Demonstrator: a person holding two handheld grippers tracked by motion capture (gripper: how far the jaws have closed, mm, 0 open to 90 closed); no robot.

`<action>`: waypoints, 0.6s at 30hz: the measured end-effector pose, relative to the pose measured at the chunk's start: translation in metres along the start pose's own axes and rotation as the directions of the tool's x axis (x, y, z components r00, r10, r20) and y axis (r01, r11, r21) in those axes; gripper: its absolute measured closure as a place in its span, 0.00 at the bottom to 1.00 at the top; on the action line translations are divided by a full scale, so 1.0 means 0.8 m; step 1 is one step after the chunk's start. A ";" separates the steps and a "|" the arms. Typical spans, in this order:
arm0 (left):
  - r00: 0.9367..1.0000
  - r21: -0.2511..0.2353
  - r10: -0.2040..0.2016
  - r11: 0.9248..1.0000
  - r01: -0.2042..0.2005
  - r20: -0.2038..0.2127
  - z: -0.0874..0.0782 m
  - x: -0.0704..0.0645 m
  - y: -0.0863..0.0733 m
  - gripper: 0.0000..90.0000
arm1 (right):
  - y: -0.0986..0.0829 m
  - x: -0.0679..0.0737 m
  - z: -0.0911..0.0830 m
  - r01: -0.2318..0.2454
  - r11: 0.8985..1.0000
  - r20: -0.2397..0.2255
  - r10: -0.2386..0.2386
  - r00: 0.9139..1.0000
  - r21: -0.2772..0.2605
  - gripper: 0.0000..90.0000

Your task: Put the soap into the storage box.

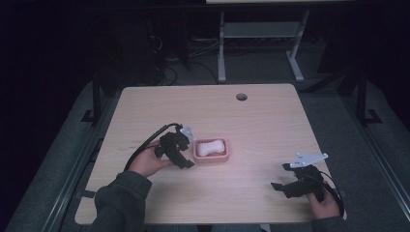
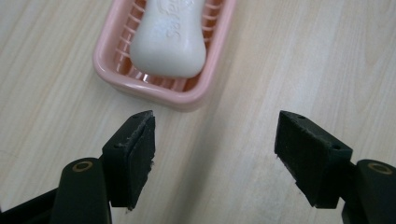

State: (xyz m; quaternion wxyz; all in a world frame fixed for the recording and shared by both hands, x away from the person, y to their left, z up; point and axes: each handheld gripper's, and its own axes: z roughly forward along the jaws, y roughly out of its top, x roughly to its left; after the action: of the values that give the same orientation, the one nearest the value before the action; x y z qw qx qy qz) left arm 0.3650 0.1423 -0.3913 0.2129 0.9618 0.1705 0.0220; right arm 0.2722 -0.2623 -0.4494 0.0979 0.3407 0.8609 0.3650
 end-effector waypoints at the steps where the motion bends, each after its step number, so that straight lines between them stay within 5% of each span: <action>1: 1.000 0.002 0.004 1.000 -0.004 -0.001 0.000 -0.001 -0.002 0.32 | 0.000 0.000 0.000 0.001 1.000 0.001 -0.001 1.000 0.001 0.16; 18: 1.000 -0.040 -0.003 0.999 0.002 -0.021 -0.009 -0.019 -0.032 0.32 | 0.001 0.001 0.002 0.004 1.000 0.010 -0.004 1.000 0.005 0.16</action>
State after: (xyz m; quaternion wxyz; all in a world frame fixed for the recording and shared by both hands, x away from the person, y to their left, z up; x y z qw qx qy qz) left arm 0.3419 0.1621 -0.3953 0.2303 0.9569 0.1734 0.0355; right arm 0.2725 -0.2606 -0.4499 0.1020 0.3410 0.8621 0.3608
